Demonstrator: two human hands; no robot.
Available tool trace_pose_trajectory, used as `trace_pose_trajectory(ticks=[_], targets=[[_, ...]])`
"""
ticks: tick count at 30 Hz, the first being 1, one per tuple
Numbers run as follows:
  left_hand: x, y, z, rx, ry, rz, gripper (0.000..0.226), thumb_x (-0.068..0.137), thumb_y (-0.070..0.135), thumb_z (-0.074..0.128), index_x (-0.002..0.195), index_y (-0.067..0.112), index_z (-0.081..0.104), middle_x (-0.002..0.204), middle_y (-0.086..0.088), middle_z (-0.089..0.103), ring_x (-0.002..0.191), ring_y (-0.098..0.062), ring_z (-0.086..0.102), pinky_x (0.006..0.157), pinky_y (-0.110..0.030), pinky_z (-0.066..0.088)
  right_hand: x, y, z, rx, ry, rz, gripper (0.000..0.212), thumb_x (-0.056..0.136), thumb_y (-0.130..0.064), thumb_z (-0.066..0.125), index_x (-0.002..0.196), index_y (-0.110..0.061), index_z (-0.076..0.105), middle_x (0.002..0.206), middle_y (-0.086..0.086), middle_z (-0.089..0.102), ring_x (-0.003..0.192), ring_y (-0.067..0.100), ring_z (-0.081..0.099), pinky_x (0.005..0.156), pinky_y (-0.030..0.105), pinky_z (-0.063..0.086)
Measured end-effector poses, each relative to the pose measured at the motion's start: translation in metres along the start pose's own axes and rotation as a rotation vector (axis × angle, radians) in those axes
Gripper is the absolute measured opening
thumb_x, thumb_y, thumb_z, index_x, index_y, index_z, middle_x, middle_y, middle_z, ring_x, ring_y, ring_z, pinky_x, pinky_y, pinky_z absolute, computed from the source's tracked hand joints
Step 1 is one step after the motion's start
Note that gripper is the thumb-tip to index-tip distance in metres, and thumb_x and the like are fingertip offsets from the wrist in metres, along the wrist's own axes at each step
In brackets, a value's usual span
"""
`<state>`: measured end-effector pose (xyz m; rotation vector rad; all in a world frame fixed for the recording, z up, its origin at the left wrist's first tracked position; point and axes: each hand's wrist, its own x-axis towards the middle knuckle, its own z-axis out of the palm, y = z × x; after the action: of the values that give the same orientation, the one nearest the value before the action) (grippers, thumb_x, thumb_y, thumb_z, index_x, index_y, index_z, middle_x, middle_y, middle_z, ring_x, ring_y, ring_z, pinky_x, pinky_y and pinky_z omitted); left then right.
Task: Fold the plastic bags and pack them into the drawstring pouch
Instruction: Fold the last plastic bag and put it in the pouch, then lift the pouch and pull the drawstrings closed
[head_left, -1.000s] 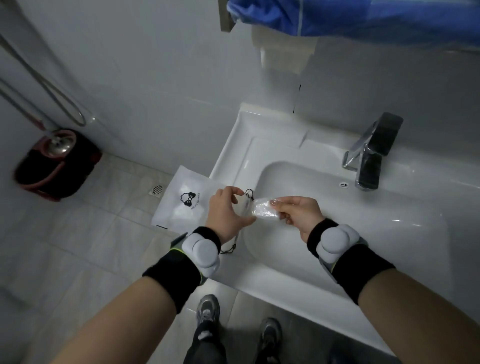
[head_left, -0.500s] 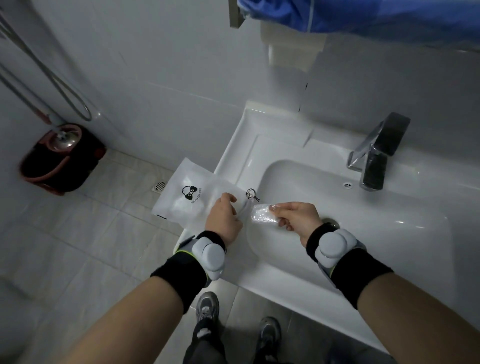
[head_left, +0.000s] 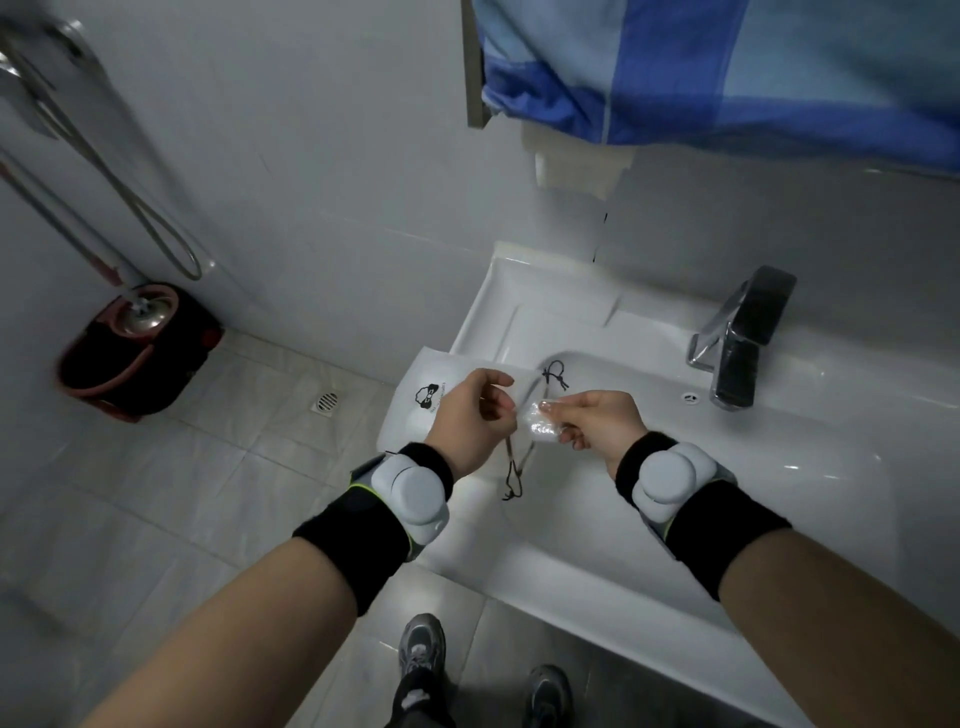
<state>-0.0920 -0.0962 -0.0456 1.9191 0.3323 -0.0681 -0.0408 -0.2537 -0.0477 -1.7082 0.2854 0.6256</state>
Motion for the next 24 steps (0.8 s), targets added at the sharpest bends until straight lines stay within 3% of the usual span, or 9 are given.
trace_pose_trajectory(ticks=[4,8,12,16,18,20,22,24], targets=[[0.007,0.028,0.003,-0.034,-0.034,0.058,0.031,0.08,-0.006,0.057,0.109,0.004,0.055,0.073,0.005,0.057,0.053,0.004,0.052,0.061,-0.011,0.045,-0.006,-0.027,-0.005,-0.118,-0.015,-0.052,0.017,0.072,-0.008,0.076,0.07,-0.007,0.058,0.057,0.008,0.059,0.041,0.013,0.051,0.042,0.02,0.035],[0.011,0.055,0.007,-0.055,-0.058,0.11,0.03,0.081,-0.004,0.057,0.11,0.005,0.056,0.072,0.007,0.058,0.056,0.001,0.053,0.067,-0.018,0.046,-0.01,-0.046,-0.01,-0.236,-0.005,-0.135,0.021,0.075,0.003,0.062,0.056,-0.008,0.059,0.047,0.004,0.054,0.025,0.004,0.037,0.031,0.014,0.026],[0.01,0.075,0.008,-0.079,-0.09,0.143,0.031,0.081,-0.009,0.054,0.108,0.006,0.055,0.073,0.004,0.059,0.061,-0.001,0.058,0.067,-0.015,0.049,-0.014,-0.059,-0.008,-0.391,-0.072,-0.17,0.039,0.076,0.011,0.055,0.047,-0.015,0.052,0.037,-0.013,0.048,0.038,-0.002,0.045,0.041,0.008,0.032],[0.009,0.084,0.005,-0.099,-0.135,0.128,0.033,0.081,-0.008,0.057,0.109,0.009,0.052,0.075,0.001,0.061,0.072,-0.017,0.06,0.071,-0.023,0.051,-0.031,-0.073,-0.009,-0.476,-0.2,-0.177,0.041,0.08,0.014,0.045,0.051,-0.014,0.041,0.022,-0.009,0.035,0.021,0.001,0.038,0.028,0.01,0.026],[0.01,0.083,0.0,-0.085,-0.124,0.103,0.033,0.082,-0.006,0.057,0.11,0.01,0.052,0.073,0.003,0.062,0.071,-0.015,0.06,0.076,-0.027,0.051,-0.033,-0.075,-0.013,-0.494,-0.197,-0.129,0.032,0.08,0.0,0.056,0.052,-0.013,0.046,0.031,-0.009,0.039,0.021,0.005,0.028,0.029,0.016,0.024],[0.01,0.082,-0.005,-0.065,-0.107,0.086,0.032,0.082,-0.006,0.056,0.109,0.01,0.053,0.07,0.005,0.062,0.064,-0.007,0.06,0.075,-0.023,0.05,-0.033,-0.078,-0.019,-0.466,-0.181,-0.081,0.016,0.08,-0.014,0.062,0.065,-0.009,0.06,0.058,0.001,0.057,0.026,0.009,0.026,0.036,0.013,0.023],[0.011,0.085,-0.01,-0.072,-0.101,0.063,0.029,0.083,-0.005,0.057,0.107,0.01,0.054,0.068,0.005,0.061,0.056,0.001,0.058,0.07,-0.017,0.048,-0.035,-0.083,-0.025,-0.376,-0.144,-0.074,0.017,0.08,-0.017,0.065,0.084,-0.001,0.069,0.081,0.008,0.068,0.027,0.01,0.025,0.038,0.013,0.024],[0.012,0.089,-0.015,-0.09,-0.108,0.036,0.026,0.085,-0.006,0.057,0.105,0.009,0.055,0.068,0.004,0.059,0.055,0.002,0.056,0.066,-0.014,0.046,-0.038,-0.089,-0.033,-0.274,-0.095,-0.113,0.021,0.079,-0.013,0.067,0.09,0.004,0.07,0.091,0.015,0.072,0.027,0.011,0.025,0.038,0.013,0.023]])
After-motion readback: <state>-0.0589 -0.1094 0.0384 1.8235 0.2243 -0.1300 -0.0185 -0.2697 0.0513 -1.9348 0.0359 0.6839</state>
